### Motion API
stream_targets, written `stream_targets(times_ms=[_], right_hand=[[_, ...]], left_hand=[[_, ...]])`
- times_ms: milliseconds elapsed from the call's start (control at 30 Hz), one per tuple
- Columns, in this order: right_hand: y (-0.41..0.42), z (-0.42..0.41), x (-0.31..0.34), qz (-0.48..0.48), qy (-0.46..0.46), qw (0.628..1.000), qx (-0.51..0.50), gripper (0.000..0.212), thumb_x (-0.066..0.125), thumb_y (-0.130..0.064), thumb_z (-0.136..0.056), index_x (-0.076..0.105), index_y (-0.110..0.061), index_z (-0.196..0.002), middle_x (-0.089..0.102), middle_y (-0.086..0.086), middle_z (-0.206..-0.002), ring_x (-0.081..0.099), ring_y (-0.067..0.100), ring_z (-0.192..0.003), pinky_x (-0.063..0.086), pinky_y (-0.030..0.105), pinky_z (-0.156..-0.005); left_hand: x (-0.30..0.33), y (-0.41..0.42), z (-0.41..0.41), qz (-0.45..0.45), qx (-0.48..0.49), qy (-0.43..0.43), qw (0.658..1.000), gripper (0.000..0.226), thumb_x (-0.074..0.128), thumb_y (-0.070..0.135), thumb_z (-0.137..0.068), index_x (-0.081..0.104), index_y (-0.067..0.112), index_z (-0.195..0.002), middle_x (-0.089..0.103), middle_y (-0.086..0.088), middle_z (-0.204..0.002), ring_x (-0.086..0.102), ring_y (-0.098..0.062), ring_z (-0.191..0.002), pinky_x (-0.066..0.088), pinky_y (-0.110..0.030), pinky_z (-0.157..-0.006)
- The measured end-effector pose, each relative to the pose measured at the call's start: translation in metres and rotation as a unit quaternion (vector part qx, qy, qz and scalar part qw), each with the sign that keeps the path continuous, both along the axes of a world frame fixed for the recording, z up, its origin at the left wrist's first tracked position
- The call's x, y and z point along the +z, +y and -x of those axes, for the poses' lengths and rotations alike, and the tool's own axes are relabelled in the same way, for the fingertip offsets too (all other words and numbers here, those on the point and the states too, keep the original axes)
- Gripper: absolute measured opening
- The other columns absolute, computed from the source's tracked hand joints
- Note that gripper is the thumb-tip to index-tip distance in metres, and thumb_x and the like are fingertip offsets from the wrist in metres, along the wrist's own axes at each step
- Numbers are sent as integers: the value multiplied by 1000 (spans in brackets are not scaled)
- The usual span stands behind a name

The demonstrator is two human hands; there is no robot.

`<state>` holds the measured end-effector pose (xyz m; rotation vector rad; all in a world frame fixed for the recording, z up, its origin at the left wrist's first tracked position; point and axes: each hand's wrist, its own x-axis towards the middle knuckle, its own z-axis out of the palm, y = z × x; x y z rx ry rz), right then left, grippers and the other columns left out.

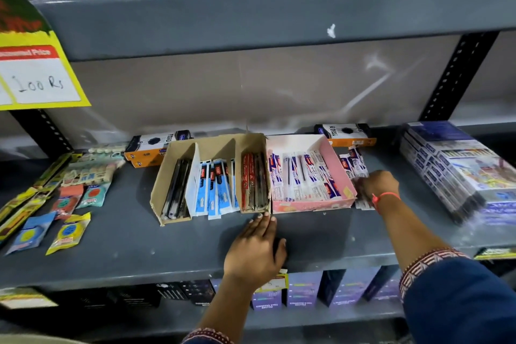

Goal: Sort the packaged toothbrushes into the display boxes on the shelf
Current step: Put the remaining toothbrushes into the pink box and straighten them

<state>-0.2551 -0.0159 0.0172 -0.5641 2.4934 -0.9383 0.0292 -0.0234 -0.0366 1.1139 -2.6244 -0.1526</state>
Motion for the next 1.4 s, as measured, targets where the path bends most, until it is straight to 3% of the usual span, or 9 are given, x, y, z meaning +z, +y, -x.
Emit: stream_targets(times_ms=[133,233,300,400,500,933,1100,1233,1400], right_hand=[[13,4,6,72,-25,996,-51,29,62,-15,-85,56,-1,-59,61,18,-80,57,32,-80,43,32,-72],[28,3,15,169,-115,976,-72,30,55,-12,-88,50,-14,-59,59,-7,-37,47,23,-58,42,26,-59],[38,-6,26,285,-197,932,-105,30,50,-8,-90,50,-20,-63,49,-17,-24,43,11,-52,37,21,-50],[51,-33,45,403,-279,861,-133,29,50,0,-86,57,-19,-64,53,-9,-33,40,4,-31,30,12,-35],[66,-66,59,413,-315,849,-94,28,52,2,-82,62,-18,-64,54,-5,-43,34,0,-25,23,8,-31],[69,-155,63,441,-511,738,-2,28,57,0,-86,61,-21,-69,66,-14,-46,53,-4,-37,36,17,-57],[67,-162,59,424,-493,759,-14,28,59,-2,-84,62,-23,-66,67,-16,-47,54,-7,-41,29,19,-57],[62,-154,56,411,-456,789,-30,29,59,1,-83,63,-22,-65,63,-18,-44,40,2,-53,23,19,-54],[44,-121,56,431,-353,827,-79,37,48,13,-83,59,-14,-60,64,-10,-44,43,5,-42,33,13,-40]], left_hand=[[-2,-2,0,-6,4,-14,1000,57,23,46,-97,19,16,-146,18,-2,-155,9,-13,-142,-7,-19,-105],[-3,-2,1,-14,8,-22,1000,59,22,48,-97,18,16,-146,16,-2,-155,7,-13,-142,-8,-19,-105],[-3,-1,2,-18,11,-30,999,60,23,49,-96,17,16,-146,15,-2,-155,6,-14,-142,-9,-20,-105],[-3,-1,2,-21,15,-38,999,62,22,51,-96,15,16,-146,14,-2,-156,5,-13,-142,-9,-20,-106],[-2,-2,2,-26,14,-34,999,62,22,52,-96,16,16,-146,14,-1,-156,5,-13,-142,-8,-20,-106],[3,3,0,-25,21,26,999,55,38,44,-94,35,16,-141,36,-4,-148,28,-18,-137,25,-26,-108],[2,2,0,-25,22,18,999,56,34,45,-95,30,17,-143,32,-2,-150,25,-17,-138,22,-24,-109],[1,1,-1,-16,20,14,1000,57,31,47,-94,29,18,-143,31,-1,-151,23,-15,-138,15,-22,-110],[1,-1,0,-5,18,-22,1000,61,22,50,-95,18,17,-146,19,-1,-155,12,-14,-141,-2,-20,-108]])
